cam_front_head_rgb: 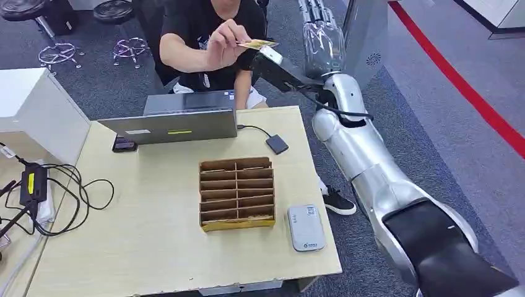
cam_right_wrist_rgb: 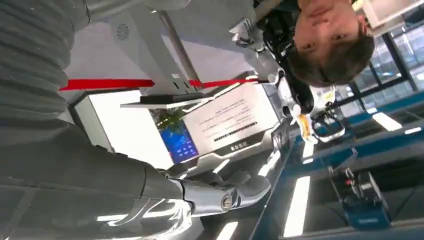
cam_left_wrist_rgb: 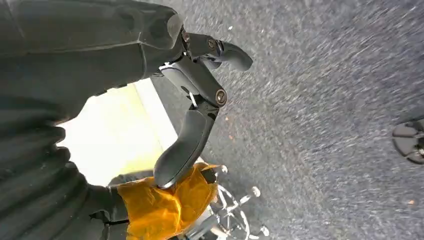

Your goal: Pass the card to the sensor for recognition and then transmit it.

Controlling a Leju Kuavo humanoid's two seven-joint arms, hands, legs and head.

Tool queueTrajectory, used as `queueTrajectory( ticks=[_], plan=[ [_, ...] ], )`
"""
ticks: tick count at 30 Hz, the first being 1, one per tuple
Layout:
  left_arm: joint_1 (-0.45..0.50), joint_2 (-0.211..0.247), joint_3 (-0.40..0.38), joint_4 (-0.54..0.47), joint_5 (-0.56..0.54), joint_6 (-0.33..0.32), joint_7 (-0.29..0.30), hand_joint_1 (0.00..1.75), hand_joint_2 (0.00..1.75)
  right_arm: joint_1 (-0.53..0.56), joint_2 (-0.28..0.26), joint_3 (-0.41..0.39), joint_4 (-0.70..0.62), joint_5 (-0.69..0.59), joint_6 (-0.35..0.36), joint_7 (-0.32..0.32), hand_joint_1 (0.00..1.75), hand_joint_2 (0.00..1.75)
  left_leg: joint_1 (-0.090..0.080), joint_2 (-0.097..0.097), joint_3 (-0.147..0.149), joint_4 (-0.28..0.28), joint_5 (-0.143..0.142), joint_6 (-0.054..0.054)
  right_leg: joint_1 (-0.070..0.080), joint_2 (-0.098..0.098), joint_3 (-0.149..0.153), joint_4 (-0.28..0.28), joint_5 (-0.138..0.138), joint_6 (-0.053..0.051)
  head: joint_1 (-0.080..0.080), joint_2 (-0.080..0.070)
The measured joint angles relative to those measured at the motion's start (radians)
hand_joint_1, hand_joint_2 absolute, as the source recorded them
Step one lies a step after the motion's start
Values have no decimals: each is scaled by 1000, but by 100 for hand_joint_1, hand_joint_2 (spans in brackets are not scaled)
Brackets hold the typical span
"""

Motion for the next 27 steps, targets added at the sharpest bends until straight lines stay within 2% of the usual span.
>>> queueTrajectory(
  ticks=[6,14,15,16,17,18,19,21,23,24,27],
  plan=[
    [-6,0,-17,0,-1,0,0,0,175,-58,32,4,128,-2,-5,-4,0,175,0,0,-1,0,0,0,0,0,-1,0,0,0,0,0],
    [-6,0,-24,0,-2,0,0,0,175,-76,47,7,183,-5,-1,1,0,175,0,0,-1,0,-1,0,0,0,-2,0,0,0,0,0],
    [-6,0,-26,0,-3,0,0,0,175,-78,48,7,189,-6,3,9,28,175,0,0,-1,0,-1,0,0,0,-2,0,0,0,0,0],
    [-7,0,-27,0,-3,-1,0,0,175,-79,48,7,194,-5,5,14,161,175,0,0,-1,0,0,0,0,0,-2,0,0,0,0,0],
    [-7,0,-30,0,-4,-4,0,0,175,-79,50,7,201,-6,5,18,161,175,0,0,-1,0,0,0,0,0,-2,0,0,0,0,0],
    [-7,0,-32,0,-5,-7,1,0,175,-78,51,7,208,-8,5,19,148,175,0,0,-1,0,0,0,0,0,-2,0,0,0,0,0],
    [-7,0,-33,0,-5,-9,2,0,175,-77,51,7,213,-12,5,14,143,175,0,0,-1,0,0,0,0,0,-2,0,0,0,0,0],
    [-7,0,-36,0,-5,-10,2,0,175,-75,51,7,227,-16,5,1,143,175,0,0,-1,0,0,0,0,0,-2,0,0,0,0,0],
    [-7,0,-39,0,-5,-10,2,0,175,-72,51,7,237,-23,3,-11,147,175,0,0,-1,0,0,0,0,0,-2,0,0,0,0,0],
    [-7,0,-39,0,-6,-10,2,0,175,-71,51,7,241,-29,2,-14,161,175,0,0,-1,0,0,0,0,0,-2,0,0,0,0,0],
    [-7,0,-40,0,-5,-8,5,0,175,-69,53,2,250,-33,-7,-18,169,175,0,0,-2,0,0,0,0,0,-2,0,0,0,0,0]
  ],
)
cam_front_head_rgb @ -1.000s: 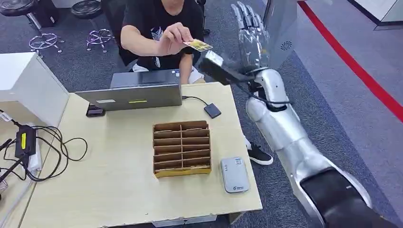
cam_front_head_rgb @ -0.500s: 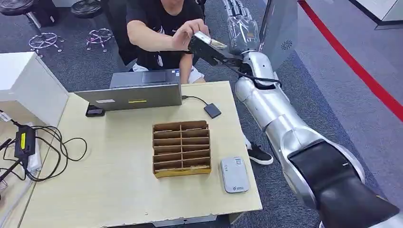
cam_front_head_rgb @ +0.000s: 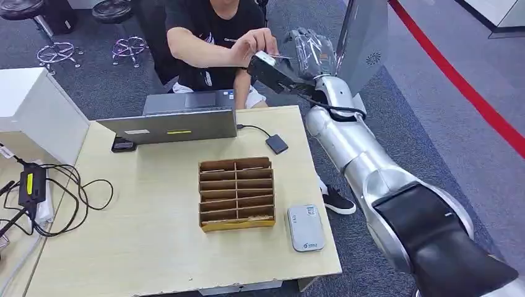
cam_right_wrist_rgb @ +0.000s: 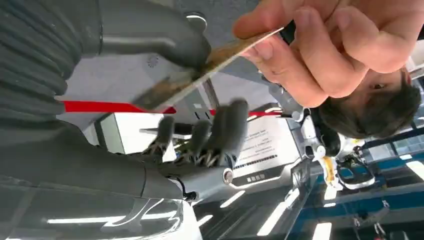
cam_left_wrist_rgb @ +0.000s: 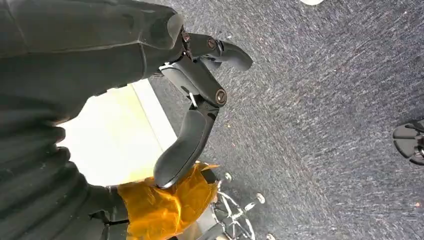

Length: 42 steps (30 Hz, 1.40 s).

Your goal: Pass the card to the sensor for recognition and then transmit it.

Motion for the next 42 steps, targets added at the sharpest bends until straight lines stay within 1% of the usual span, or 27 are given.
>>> queueTrajectory(
  ticks=[2,5,11,15,18,19,21,24,26,28,30,32,34,36,42],
  plan=[
    [0,0,0,0,0,2,4,0,175,0,8,-1,0,4,-13,-7,173,175,0,0,0,0,0,0,0,0,-1,0,0,0,0,0],
    [0,0,0,0,0,5,4,0,175,3,21,-1,-8,8,-23,-35,175,175,0,1,0,0,0,0,0,0,-1,0,0,0,0,0],
    [2,0,0,0,1,12,4,0,175,8,28,5,-14,24,-4,-45,175,175,0,0,0,0,0,0,0,0,-1,0,0,0,0,0],
    [8,1,0,0,5,20,2,0,175,22,22,5,-28,8,-6,-97,175,175,0,1,0,0,0,0,0,1,-1,0,0,0,0,0],
    [22,1,2,0,23,33,-12,0,175,58,-8,5,-72,-28,-8,-163,175,175,0,1,1,0,0,0,0,0,-1,0,0,0,0,0],
    [27,2,5,0,31,35,-16,0,175,78,-26,5,-101,-42,-8,-188,175,175,0,1,1,0,0,0,0,0,-1,0,0,0,0,0],
    [37,2,11,0,46,40,-17,0,175,140,-67,5,-174,-72,-6,-210,175,175,0,0,1,0,0,0,0,-1,-1,-2,0,0,0,0],
    [53,2,33,0,78,46,-14,0,175,282,-170,2,-344,-140,-5,-225,175,175,0,-4,1,0,-2,1,0,-6,2,-4,-1,0,0,0],
    [62,3,50,0,100,53,-11,0,175,400,-246,-20,-469,-209,17,-245,175,175,0,-4,1,0,-3,0,1,-6,2,-6,-1,0,0,0],
    [68,4,68,0,121,60,-6,0,175,531,-318,-60,-594,-284,62,-270,175,175,0,-4,1,0,-4,1,1,-6,4,-7,-2,1,0,0],
    [77,5,87,0,137,65,-5,0,175,672,-380,-110,-703,-318,93,-290,175,175,0,-5,1,0,-6,2,1,-6,5,-7,-4,0,0,0],
    [82,7,103,0,147,71,-3,0,175,784,-437,-165,-796,-334,135,-300,175,175,0,-5,0,0,-7,0,1,-6,5,-7,-4,0,0,0],
    [86,8,113,0,150,71,-3,0,175,857,-473,-210,-867,-340,162,-305,175,175,0,-2,1,-1,-7,0,1,-4,4,-7,-5,0,0,0],
    [86,10,123,0,150,71,-3,0,175,904,-500,-243,-919,-338,179,-304,175,175,0,0,1,-1,-7,0,1,-3,3,-7,-5,0,0,0],
    [85,10,134,0,150,71,-3,0,175,960,-536,-282,-998,-332,192,-296,175,175,0,-1,2,-1,-7,0,1,-3,4,-7,-5,-1,0,0]
  ],
)
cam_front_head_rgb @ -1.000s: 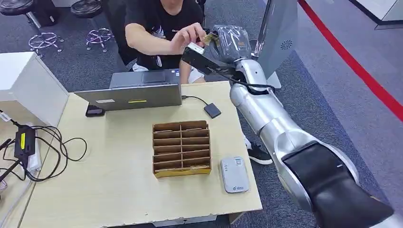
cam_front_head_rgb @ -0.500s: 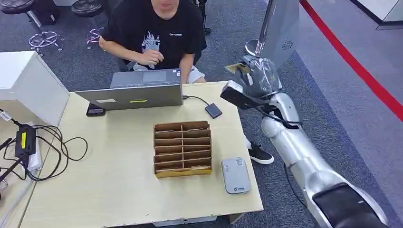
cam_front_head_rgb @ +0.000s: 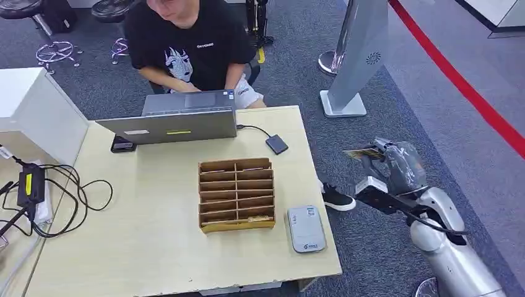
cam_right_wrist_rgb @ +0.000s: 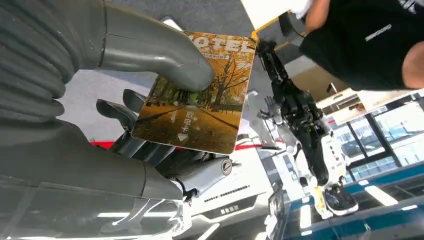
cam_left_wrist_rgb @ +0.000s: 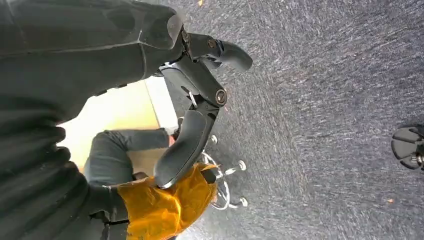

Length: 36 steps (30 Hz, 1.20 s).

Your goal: Pass the card to the sensor for recognition and then transmit it.

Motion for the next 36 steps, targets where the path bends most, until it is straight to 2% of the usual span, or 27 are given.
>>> queueTrajectory(
  ticks=[9,11,17,21,25,28,32,36],
  plan=[
    [-1,0,6,0,0,0,0,0,175,21,-16,-12,-34,1,3,0,175,175,0,0,1,0,0,0,0,0,0,0,0,0,0,0],
    [-1,0,10,0,8,1,5,0,175,37,-29,-19,-48,-2,39,0,175,175,0,0,1,0,0,0,0,0,0,0,0,0,0,0],
    [1,1,24,0,19,6,7,0,175,153,-119,-68,-170,-8,176,-13,175,175,0,0,0,0,-1,0,0,0,0,0,-1,0,0,0],
    [-1,0,24,0,14,5,7,0,175,161,-130,-57,-203,67,209,3,175,175,0,1,0,-1,-1,0,0,0,1,0,-1,0,0,0],
    [-5,0,24,0,0,1,-1,0,175,95,-120,47,-157,158,229,32,175,175,1,2,1,-1,0,-1,0,2,2,0,0,0,0,0],
    [-11,0,24,0,-14,-2,-3,0,175,0,-81,193,-51,212,249,58,175,175,1,4,3,-1,0,0,1,4,2,1,1,-1,0,0],
    [-16,0,24,0,-20,-3,-3,0,175,-86,-32,350,64,217,239,78,175,175,1,2,3,-1,1,-1,1,2,2,3,0,-1,-1,0],
    [-16,0,24,0,-24,-2,-3,0,175,-135,-7,444,121,209,214,90,175,175,1,2,3,-1,1,-1,1,2,2,3,0,-1,0,0]
  ],
)
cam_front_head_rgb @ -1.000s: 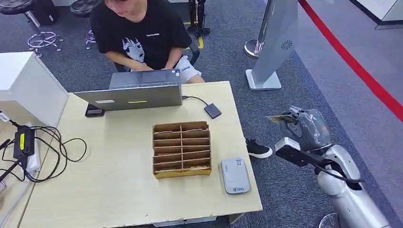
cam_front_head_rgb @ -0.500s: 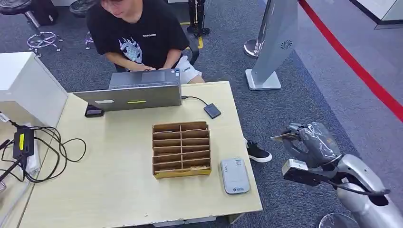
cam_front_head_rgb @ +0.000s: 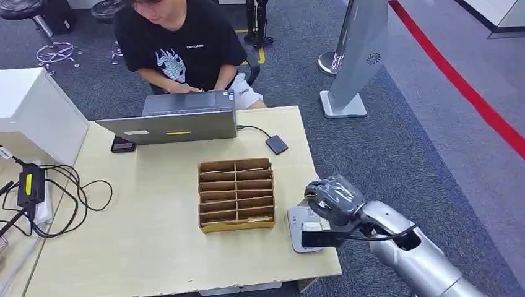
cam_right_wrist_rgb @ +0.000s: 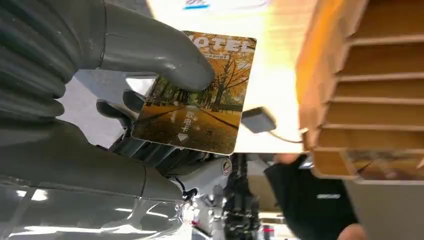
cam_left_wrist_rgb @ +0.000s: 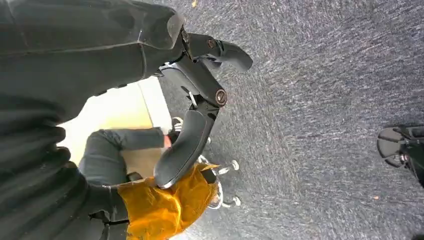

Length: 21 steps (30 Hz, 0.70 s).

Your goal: Pass the card to the sensor for recognition and then transmit it.

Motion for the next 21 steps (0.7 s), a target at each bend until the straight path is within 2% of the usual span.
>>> queueTrajectory(
  ticks=[7,21],
  plan=[
    [0,0,0,0,-2,0,-1,0,175,-34,32,84,31,-2,-57,5,175,175,0,0,0,0,0,0,0,0,0,0,0,0,0,0],
    [1,0,0,0,-4,0,-2,0,175,-43,47,136,53,0,-58,16,175,175,0,0,0,0,0,0,0,0,0,0,0,0,0,0]
  ],
)
